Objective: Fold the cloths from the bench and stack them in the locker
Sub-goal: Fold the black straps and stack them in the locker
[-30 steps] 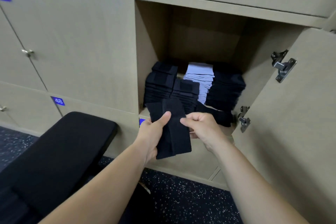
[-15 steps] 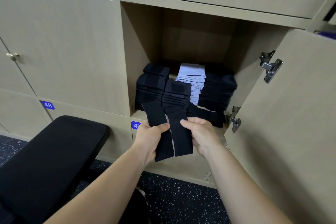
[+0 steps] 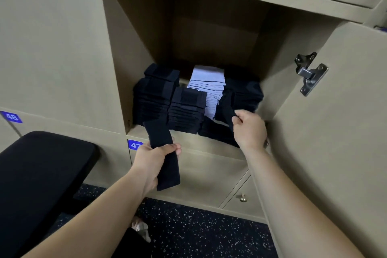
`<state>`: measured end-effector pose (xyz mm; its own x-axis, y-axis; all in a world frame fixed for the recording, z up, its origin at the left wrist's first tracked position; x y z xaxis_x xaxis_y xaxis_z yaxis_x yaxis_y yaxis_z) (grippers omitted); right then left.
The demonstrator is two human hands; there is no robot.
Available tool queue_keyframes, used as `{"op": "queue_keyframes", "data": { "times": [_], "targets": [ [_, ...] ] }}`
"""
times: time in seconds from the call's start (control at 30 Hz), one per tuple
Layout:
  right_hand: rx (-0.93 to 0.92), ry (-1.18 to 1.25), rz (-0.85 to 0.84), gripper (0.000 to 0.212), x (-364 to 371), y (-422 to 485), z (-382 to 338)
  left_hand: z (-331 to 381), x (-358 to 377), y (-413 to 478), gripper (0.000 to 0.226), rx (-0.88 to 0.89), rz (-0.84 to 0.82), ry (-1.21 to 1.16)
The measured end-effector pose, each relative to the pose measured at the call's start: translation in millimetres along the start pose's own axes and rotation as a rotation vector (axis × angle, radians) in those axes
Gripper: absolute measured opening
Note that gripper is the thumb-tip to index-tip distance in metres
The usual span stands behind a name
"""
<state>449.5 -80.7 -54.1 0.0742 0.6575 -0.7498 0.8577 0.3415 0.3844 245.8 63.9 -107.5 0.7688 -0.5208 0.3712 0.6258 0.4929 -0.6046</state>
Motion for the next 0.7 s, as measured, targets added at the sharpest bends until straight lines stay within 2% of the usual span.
{"op": "queue_keyframes", "data": {
  "times": [0.07, 0.13, 0.23, 0.37, 0.47, 0.7],
  "targets": [
    [-0.106, -0.210, 0.023, 0.024, 3.9, 11.1, 1.7, -1.7, -1.9, 9.1, 0.031, -0.012, -0.001, -0.006],
    [-0.181, -0.321, 0.031, 0.026, 16.1, 22.4, 7.4, -4.0, -2.5, 17.1, 0.033, -0.027, 0.000, -0.007],
    [-0.367, -0.432, 0.061, 0.028, 36.3, 29.7, 13.0, -8.2, -2.3, 27.2, 0.033, -0.039, -0.003, -0.004],
    [-0.640, -0.489, -0.007, 0.037, 64.1, 27.0, 24.2, -11.8, -4.1, 35.4, 0.032, -0.045, 0.001, 0.017],
    [-0.678, -0.469, -0.101, 0.041, 82.6, 21.5, 41.2, -13.6, -4.6, 38.2, 0.029, -0.056, -0.007, 0.025],
    [-0.682, -0.415, -0.122, 0.045, 103.2, 8.4, 62.5, -22.3, -1.8, 41.4, 0.024, -0.069, 0.004, 0.060]
  ]
}}
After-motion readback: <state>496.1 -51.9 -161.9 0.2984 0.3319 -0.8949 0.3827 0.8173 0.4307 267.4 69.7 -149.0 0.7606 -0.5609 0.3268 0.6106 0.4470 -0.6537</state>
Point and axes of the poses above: each hand's wrist, its own y-axis towards the middle knuckle, its own x-axis out of the palm, z = x × y, the point moved 5 cm from there along y, towards the middle knuckle, and after that the axes turned 8 degrees about -x, right-handed, at the moved point
